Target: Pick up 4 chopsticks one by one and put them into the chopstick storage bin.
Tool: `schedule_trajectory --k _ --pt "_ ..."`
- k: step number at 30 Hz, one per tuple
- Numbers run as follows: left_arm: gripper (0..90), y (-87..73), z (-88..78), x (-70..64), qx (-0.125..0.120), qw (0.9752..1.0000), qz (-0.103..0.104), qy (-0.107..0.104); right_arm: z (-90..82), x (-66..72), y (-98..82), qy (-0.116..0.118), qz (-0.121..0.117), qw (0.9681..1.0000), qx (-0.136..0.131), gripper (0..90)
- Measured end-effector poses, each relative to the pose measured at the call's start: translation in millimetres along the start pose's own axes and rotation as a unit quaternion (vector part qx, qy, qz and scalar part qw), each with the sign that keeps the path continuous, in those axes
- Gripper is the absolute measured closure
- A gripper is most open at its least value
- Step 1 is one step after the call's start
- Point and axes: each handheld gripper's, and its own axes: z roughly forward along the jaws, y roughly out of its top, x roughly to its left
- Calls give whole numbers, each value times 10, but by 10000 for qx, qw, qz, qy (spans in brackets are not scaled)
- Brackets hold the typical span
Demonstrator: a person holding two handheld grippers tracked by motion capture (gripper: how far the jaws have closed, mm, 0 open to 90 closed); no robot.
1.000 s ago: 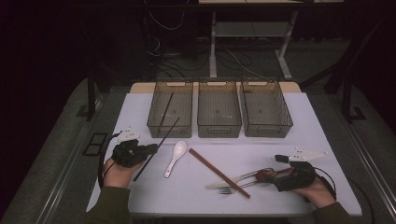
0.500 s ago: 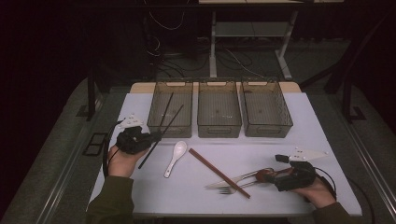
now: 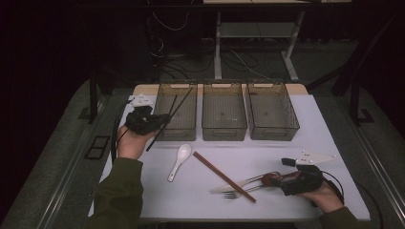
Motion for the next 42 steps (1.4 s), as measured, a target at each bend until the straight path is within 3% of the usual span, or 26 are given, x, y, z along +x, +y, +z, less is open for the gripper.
schedule_trajectory --k 6,13,19,26,34,42 --pt "854 202 136 125 -4 10000 -18 90 -1 -3 0 4 10 10000 -7 50" --pt "854 362 372 319 -74 9993 -211 289 -2 -4 -1 6 9 10000 -9 50" --pt "854 440 601 474 72 9981 -248 555 -1 -8 0 12 23 10000 -9 50" --pt "854 379 814 610 199 9961 -588 632 -7 -12 0 15 28 10000 -20 50" --pt "853 308 965 649 492 9940 -633 742 -9 -11 1 19 12 10000 -22 50" --pt "853 171 1058 699 876 9899 -718 855 -6 -8 0 25 9 10000 -21 50"
